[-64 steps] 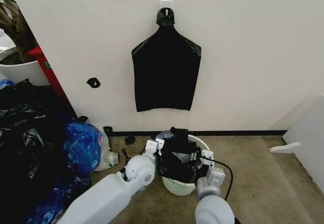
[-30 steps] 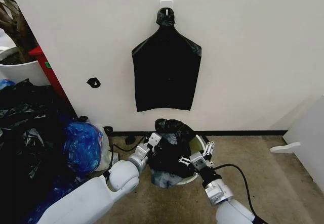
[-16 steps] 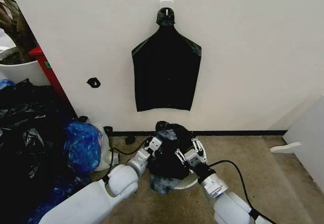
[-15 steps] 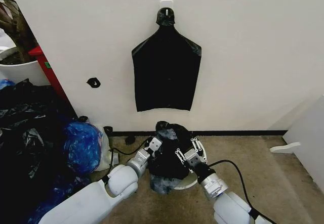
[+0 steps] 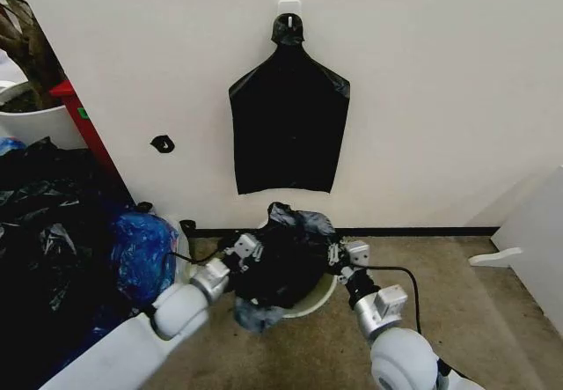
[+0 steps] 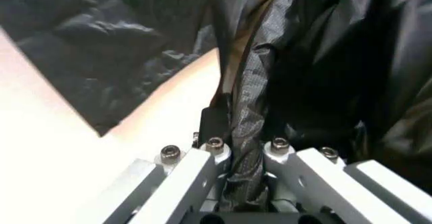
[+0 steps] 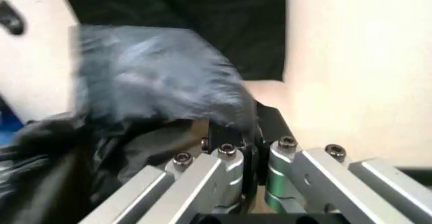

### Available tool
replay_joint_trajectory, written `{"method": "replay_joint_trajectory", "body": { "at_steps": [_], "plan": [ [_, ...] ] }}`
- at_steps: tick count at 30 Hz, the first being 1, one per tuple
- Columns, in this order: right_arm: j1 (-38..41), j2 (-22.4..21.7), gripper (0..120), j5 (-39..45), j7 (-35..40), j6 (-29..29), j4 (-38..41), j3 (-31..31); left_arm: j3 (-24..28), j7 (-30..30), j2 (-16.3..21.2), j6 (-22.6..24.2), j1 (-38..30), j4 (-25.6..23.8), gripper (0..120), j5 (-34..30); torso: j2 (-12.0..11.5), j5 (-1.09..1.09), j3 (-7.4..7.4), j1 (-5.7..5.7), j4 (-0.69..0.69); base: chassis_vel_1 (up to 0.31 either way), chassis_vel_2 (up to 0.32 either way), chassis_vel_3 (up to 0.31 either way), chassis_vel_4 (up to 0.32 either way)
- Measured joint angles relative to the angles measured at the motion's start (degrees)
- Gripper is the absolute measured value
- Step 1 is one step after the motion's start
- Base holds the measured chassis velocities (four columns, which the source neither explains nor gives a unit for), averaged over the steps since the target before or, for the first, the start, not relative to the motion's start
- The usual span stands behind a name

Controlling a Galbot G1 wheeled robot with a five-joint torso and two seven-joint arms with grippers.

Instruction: Place the garbage bag over the trash bin.

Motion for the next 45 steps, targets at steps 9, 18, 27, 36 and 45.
{"method": "replay_joint_trajectory", "body": {
  "at_steps": [9,18,27,36,45],
  "plan": [
    [-0.6,0.9,0,4.6,2.3,-3.2,-0.4,1.0,-6.3,5.8,0.6,-6.1,1.9,1.0,2,-4.5,0.0,-0.01,0.0,0.0,-0.02,0.0,0.0,0.0,0.0],
    [-0.7,1.4,0,5.3,0.8,-4.6,-3.5,2.4,-7.7,17.2,0.7,-8.2,0.1,1.9,2,-14.3,0.0,0.02,0.0,0.0,-0.02,0.0,0.0,0.0,0.0],
    [-1.7,0.3,5,-1.5,-5.4,-2.1,-8.4,0.8,-7.7,17.7,-0.3,-5.9,-3.5,3.9,2,-21.7,0.0,0.01,0.0,0.0,-0.02,0.0,0.0,0.0,0.0],
    [-3.4,-1.6,39,-9.7,-12.8,5.1,-10.4,-1.2,-7.4,14.2,-1.1,-3.6,-5.1,3.9,2,-23.2,0.0,0.01,0.0,0.0,-0.02,0.0,0.0,0.0,0.0],
    [-3.3,-2.7,68,-26.4,-27.5,23.0,-20.3,4.7,-6.7,6.0,-1.9,0.7,-5.6,4.1,2,-22.9,0.0,0.03,0.0,0.0,-0.01,0.0,0.0,0.0,0.0]
  ]
}}
